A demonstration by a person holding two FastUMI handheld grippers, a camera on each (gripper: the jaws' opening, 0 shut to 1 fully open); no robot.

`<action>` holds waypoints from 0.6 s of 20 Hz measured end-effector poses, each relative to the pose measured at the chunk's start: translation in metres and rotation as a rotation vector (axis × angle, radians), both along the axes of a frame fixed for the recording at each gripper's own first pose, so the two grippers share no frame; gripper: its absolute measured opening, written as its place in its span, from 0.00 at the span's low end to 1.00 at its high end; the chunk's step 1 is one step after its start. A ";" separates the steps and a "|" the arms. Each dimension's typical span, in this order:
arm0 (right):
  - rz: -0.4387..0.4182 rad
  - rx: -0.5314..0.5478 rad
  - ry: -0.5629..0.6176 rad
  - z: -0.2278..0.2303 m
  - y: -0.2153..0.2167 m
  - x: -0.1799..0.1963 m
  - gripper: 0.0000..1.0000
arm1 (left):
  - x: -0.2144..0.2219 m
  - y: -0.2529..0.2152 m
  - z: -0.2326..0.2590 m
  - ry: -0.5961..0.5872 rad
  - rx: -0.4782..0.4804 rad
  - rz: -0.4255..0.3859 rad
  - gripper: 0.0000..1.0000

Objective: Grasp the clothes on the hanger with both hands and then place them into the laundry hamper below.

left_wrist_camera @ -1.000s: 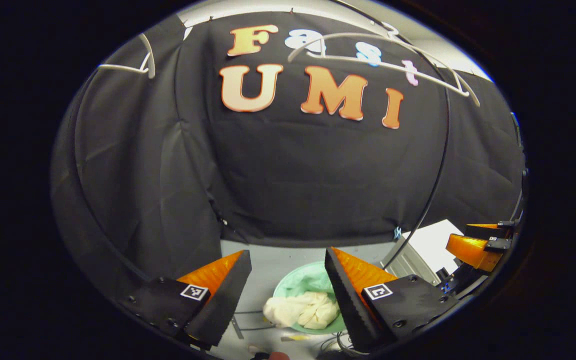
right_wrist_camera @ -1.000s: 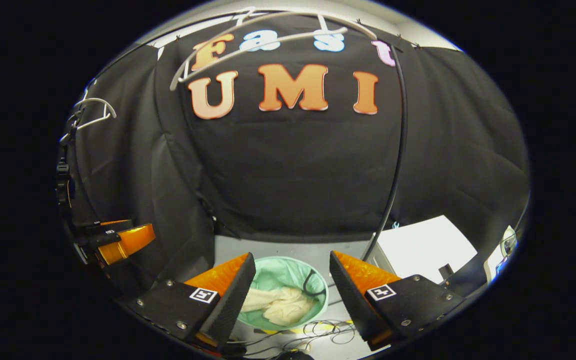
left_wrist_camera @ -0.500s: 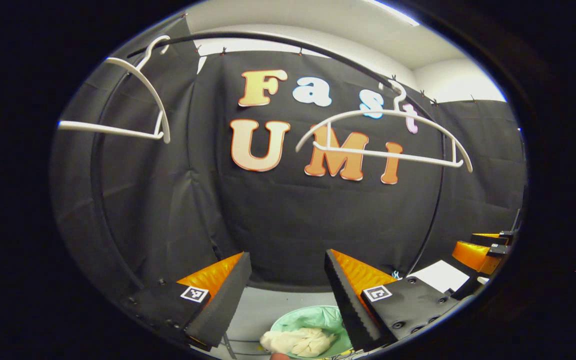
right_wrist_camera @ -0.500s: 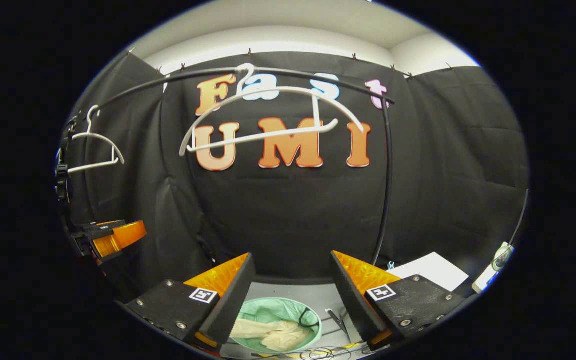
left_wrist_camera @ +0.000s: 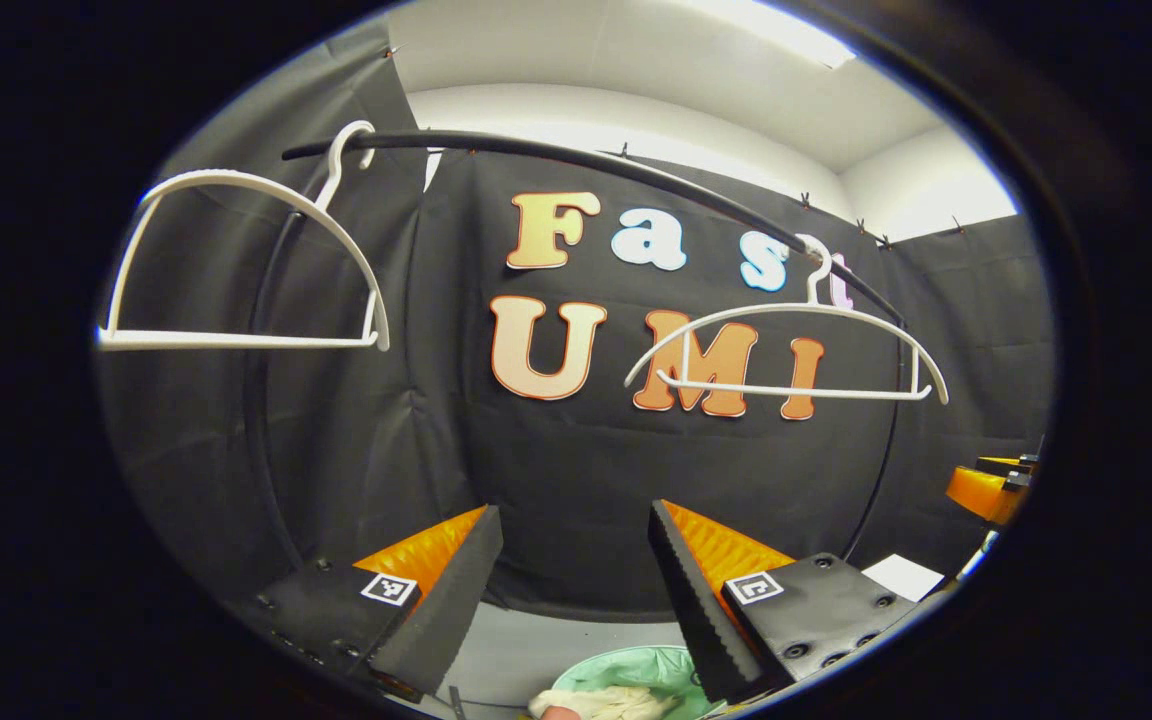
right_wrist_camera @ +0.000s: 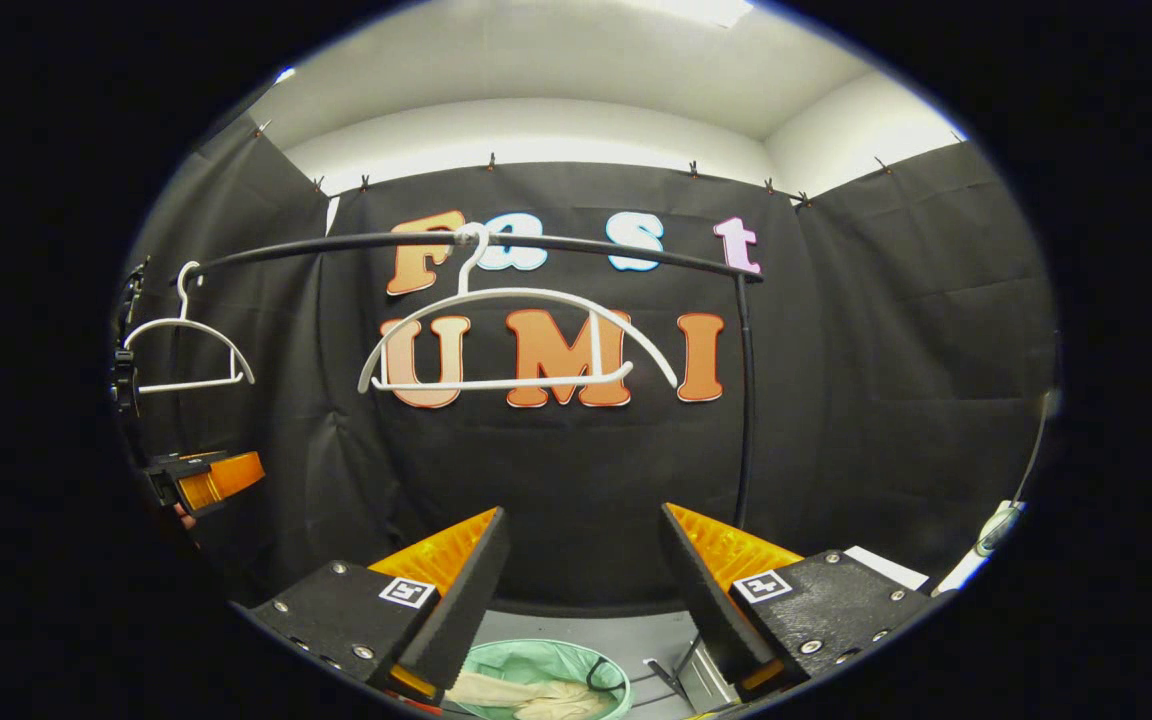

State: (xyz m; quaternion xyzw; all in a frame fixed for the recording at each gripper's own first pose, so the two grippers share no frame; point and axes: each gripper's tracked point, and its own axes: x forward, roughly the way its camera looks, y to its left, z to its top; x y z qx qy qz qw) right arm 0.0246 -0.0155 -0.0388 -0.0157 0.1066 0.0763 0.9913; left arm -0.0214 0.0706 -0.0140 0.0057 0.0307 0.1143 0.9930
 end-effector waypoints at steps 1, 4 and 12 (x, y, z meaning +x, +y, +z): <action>0.001 0.009 -0.013 0.003 0.002 0.001 0.93 | 0.000 -0.001 0.003 -0.007 -0.006 -0.003 0.96; 0.000 0.023 -0.059 0.014 -0.001 -0.002 0.93 | -0.003 -0.003 0.015 -0.043 -0.002 -0.010 1.00; 0.003 0.011 -0.093 0.019 -0.001 -0.005 0.93 | -0.001 -0.014 0.035 -0.089 0.054 -0.038 0.93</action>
